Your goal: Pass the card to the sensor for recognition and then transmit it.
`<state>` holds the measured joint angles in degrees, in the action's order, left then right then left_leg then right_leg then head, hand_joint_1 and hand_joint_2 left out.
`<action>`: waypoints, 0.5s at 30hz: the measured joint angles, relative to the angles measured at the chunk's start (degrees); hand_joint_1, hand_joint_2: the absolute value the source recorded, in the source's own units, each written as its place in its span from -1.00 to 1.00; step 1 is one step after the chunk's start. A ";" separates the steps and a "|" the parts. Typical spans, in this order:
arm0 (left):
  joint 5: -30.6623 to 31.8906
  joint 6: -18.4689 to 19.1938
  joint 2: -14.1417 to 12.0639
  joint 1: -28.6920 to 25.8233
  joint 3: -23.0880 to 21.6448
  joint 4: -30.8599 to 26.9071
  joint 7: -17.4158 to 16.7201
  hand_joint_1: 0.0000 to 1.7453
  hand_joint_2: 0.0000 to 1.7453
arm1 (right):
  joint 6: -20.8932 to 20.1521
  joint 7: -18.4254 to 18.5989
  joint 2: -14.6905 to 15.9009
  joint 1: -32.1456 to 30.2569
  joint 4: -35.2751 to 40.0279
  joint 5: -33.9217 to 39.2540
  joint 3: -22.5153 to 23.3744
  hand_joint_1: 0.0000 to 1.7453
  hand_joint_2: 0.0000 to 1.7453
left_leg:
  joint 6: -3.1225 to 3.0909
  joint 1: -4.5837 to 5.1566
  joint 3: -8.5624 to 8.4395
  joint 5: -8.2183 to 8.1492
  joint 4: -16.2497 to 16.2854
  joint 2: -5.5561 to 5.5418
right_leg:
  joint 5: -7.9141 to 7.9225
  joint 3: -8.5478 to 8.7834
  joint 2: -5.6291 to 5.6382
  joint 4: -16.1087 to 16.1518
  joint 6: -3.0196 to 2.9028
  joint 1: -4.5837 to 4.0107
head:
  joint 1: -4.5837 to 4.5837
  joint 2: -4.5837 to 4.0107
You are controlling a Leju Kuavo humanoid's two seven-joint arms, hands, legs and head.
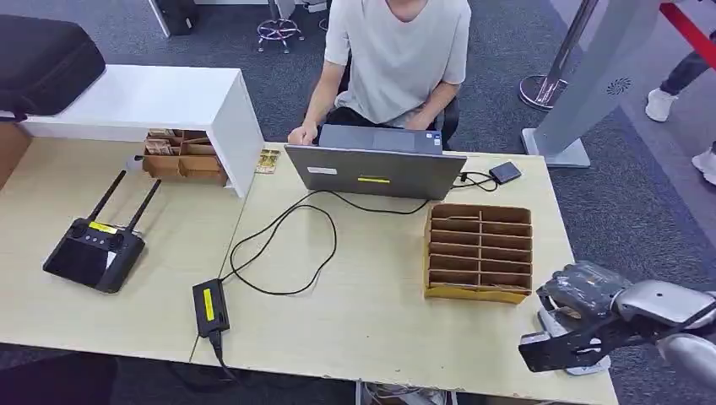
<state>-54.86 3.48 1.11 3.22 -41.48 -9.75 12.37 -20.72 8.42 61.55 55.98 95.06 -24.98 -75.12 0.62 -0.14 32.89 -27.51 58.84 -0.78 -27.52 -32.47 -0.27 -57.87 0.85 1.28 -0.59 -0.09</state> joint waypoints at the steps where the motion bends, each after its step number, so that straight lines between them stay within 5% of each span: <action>1: 0.00 0.00 0.00 0.00 0.00 0.02 0.00 -1.00 1.00 | -0.02 0.00 0.00 -0.27 -0.18 -0.22 0.09 0.54 1.00 | 0.00 0.00 0.00 0.00 0.00 0.00 | 0.00 0.00 0.00 0.00 0.00 0.00 | 0.00 0.00; 15: -0.35 -0.07 0.00 0.00 0.00 0.02 0.04 -1.00 1.00 | -2.38 -0.11 0.00 -2.21 -0.64 -1.51 3.80 0.54 1.00 | 0.00 0.01 0.00 0.00 0.01 0.01 | 0.00 0.00 0.01 0.00 0.00 0.01 | 0.02 0.00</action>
<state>-55.21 3.41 1.11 3.22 -41.48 -9.73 12.41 -23.10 8.31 61.55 53.77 94.42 -26.49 -71.32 0.62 -0.14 32.89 -27.51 58.84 -0.77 -27.52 -32.47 -0.26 -57.87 0.85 1.29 -0.57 -0.09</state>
